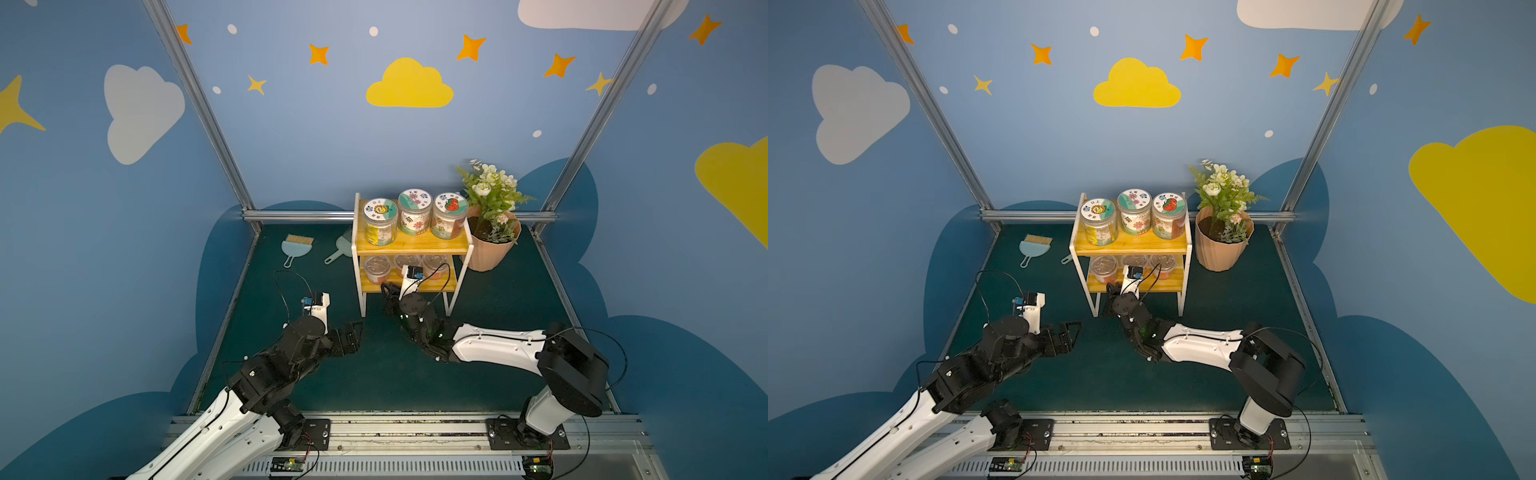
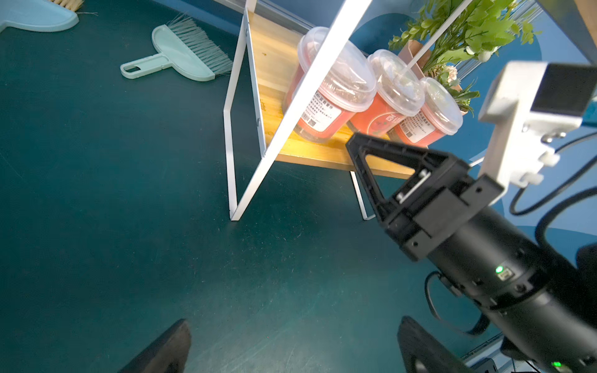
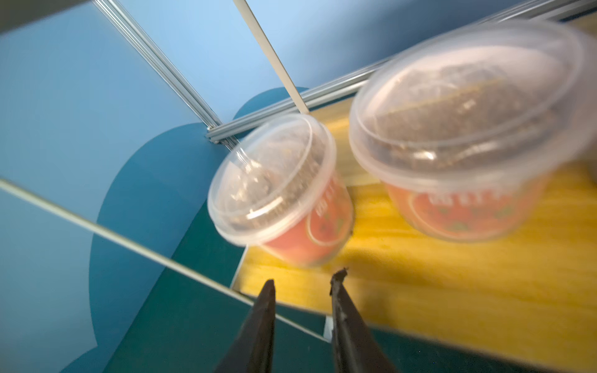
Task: Place the seed container on the shelf
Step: Place the seed jar on the shelf, then reset both arms
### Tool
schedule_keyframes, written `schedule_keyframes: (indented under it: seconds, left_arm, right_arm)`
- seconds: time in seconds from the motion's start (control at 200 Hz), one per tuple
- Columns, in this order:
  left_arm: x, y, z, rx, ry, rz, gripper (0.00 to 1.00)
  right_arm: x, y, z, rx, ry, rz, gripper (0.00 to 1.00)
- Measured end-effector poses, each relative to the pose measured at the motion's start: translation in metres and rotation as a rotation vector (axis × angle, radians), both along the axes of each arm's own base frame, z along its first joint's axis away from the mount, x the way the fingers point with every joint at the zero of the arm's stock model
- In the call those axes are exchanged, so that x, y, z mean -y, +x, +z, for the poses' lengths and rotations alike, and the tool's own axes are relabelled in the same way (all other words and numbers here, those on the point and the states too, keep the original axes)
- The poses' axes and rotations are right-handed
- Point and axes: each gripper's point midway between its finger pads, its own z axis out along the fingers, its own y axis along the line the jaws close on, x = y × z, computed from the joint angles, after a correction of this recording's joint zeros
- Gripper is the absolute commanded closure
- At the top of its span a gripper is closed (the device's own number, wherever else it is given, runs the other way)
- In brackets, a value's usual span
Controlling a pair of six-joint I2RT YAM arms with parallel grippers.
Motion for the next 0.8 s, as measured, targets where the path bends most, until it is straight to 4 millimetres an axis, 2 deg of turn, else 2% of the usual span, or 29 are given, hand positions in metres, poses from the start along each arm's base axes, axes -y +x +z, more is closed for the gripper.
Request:
schedule_keyframes:
  seconds: [0.09, 0.215, 0.41, 0.606, 0.721, 0.801]
  left_arm:
    - [-0.004, 0.001, 0.003, 0.015, -0.001, 0.014, 0.00]
    - [-0.011, -0.001, 0.008, 0.038, -0.004, 0.035, 0.00]
    - [-0.029, -0.006, 0.014, 0.061, 0.016, 0.090, 0.00]
    - [-0.062, -0.015, 0.020, 0.105, 0.057, 0.186, 0.00]
    - [-0.078, -0.020, 0.019, 0.118, 0.086, 0.239, 0.00]
    - [-0.085, -0.022, 0.017, 0.117, 0.102, 0.262, 0.00]
  right_arm:
    - [0.013, -0.012, -0.006, -0.003, -0.034, -0.014, 0.62]
    - [0.031, -0.029, -0.003, 0.005, -0.053, -0.026, 0.53]
    - [0.064, -0.047, 0.010, 0.027, -0.107, -0.042, 0.31]
    - [0.118, -0.062, 0.028, 0.073, -0.187, -0.072, 0.17]
    - [0.150, -0.068, 0.029, 0.095, -0.243, -0.100, 0.09]
    - [0.173, -0.071, 0.030, 0.110, -0.288, -0.117, 0.07]
